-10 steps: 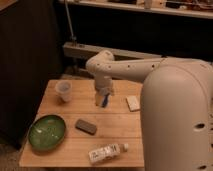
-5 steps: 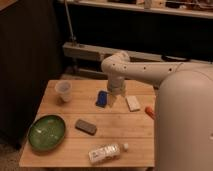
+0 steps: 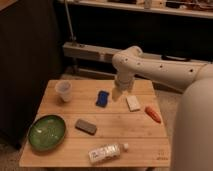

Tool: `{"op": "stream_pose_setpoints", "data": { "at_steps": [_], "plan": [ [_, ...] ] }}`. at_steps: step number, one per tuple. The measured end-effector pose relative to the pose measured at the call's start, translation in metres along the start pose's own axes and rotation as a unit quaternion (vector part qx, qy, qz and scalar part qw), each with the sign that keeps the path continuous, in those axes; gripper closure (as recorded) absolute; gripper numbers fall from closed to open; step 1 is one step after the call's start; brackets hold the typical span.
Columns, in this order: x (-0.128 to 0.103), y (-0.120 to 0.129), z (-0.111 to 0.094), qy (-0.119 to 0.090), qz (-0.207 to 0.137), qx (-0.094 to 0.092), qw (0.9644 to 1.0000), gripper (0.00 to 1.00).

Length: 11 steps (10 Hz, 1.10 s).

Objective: Move the arm in a circular motion

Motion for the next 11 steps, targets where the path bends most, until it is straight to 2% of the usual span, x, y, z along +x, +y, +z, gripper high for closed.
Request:
{"op": "stream_pose_setpoints", "data": {
  "at_steps": [2, 4, 7, 8, 11],
  "plan": [
    [0.02, -0.004, 0.0, 0.009, -0.021, 0.001, 0.9997, 0.35],
    [0.025, 0.001, 0.004, 0.015, -0.036, 0.004, 0.9992, 0.35],
    [0.01, 0.051, 0.003, 0.033, -0.071, 0.001, 0.9969, 0.35],
    [0.004, 0.076, 0.002, 0.04, -0.088, -0.001, 0.9953, 0.35],
    [0.004, 0.08, 0.002, 0.041, -0.102, 0.006, 0.9939, 0.35]
  ]
}}
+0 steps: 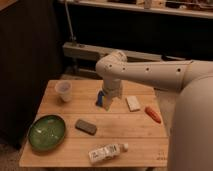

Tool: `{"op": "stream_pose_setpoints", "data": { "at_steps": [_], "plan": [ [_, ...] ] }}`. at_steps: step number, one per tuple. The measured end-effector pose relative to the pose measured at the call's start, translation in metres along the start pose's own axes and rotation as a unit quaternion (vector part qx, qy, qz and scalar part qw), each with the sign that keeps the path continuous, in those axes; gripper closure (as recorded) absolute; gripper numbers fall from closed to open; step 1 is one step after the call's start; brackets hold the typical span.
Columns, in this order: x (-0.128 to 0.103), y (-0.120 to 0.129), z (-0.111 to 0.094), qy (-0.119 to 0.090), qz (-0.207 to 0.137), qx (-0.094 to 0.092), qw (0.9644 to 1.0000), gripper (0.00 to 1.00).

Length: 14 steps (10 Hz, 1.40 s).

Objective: Move the arm in a circular motion

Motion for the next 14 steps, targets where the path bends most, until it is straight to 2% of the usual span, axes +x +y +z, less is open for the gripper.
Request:
{"op": "stream_pose_setpoints", "data": {
  "at_steps": [3, 5, 9, 12, 14],
  "plan": [
    [-0.007, -0.018, 0.003, 0.0, -0.014, 0.005, 0.9999, 0.35],
    [-0.025, -0.005, 0.004, 0.001, -0.03, 0.001, 0.9995, 0.35],
    [-0.027, -0.016, 0.005, 0.008, -0.056, 0.004, 0.9984, 0.35],
    [-0.041, -0.029, 0.011, 0.011, -0.073, 0.001, 0.9973, 0.35],
    [-0.041, -0.027, 0.013, 0.012, -0.085, -0.001, 0.9963, 0.35]
  ]
}}
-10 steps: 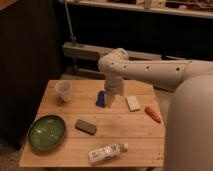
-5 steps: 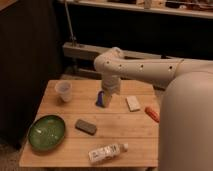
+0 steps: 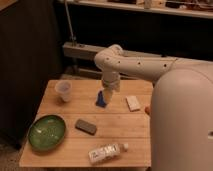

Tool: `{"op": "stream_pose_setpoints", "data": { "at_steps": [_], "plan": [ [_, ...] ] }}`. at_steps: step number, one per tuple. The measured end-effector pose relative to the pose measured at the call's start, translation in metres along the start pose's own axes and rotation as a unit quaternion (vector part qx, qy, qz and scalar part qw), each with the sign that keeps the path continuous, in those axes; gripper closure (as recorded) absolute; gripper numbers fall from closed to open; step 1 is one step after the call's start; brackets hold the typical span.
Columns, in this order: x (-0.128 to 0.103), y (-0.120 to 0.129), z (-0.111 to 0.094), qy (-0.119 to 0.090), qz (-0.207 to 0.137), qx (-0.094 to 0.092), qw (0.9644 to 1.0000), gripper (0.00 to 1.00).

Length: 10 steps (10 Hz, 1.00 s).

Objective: Move the arm in a circular motion

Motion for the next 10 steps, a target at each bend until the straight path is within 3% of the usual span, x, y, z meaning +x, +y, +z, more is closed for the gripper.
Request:
{"op": "stream_pose_setpoints", "data": {
  "at_steps": [6, 10],
  "plan": [
    [-0.008, -0.023, 0.006, -0.016, -0.024, -0.005, 0.9996, 0.35],
    [0.0, -0.02, 0.012, -0.021, -0.039, -0.007, 0.999, 0.35]
  ]
}}
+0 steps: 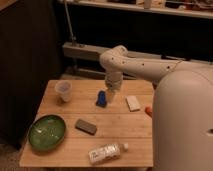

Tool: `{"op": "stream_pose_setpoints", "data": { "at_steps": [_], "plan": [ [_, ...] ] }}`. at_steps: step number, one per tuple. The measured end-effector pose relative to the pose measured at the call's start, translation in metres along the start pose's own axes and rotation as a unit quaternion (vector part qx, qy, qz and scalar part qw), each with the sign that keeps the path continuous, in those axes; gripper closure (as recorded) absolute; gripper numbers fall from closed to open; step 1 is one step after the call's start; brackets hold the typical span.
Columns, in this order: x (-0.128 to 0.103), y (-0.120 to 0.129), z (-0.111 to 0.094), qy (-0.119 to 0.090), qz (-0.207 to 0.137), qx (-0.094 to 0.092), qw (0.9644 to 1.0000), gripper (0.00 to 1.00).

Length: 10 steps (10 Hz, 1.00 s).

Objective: Move the arm in a circular motion

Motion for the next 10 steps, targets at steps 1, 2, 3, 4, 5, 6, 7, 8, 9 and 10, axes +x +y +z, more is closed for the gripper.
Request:
{"op": "stream_pose_setpoints", "data": {
  "at_steps": [1, 2, 3, 4, 5, 6, 7, 8, 9, 10],
  "plan": [
    [-0.004, 0.003, 0.0, -0.006, -0.004, -0.002, 1.0, 0.35],
    [-0.001, 0.001, 0.001, -0.009, -0.003, -0.005, 0.9999, 0.35],
    [0.004, -0.005, 0.002, -0.008, -0.003, -0.003, 1.0, 0.35],
    [0.004, -0.005, 0.004, -0.008, -0.005, -0.002, 1.0, 0.35],
    [0.0, 0.001, 0.003, -0.01, -0.012, -0.002, 0.9999, 0.35],
    [-0.001, 0.006, 0.004, -0.013, -0.018, -0.003, 0.9998, 0.35],
    [0.001, 0.003, 0.005, -0.014, -0.017, -0.002, 0.9998, 0.35],
    [0.004, 0.001, 0.005, -0.014, -0.018, 0.0, 0.9997, 0.35],
    [0.003, -0.002, 0.007, -0.016, -0.022, 0.002, 0.9996, 0.35],
    [0.002, -0.002, 0.008, -0.02, -0.029, 0.001, 0.9994, 0.35]
  ]
}}
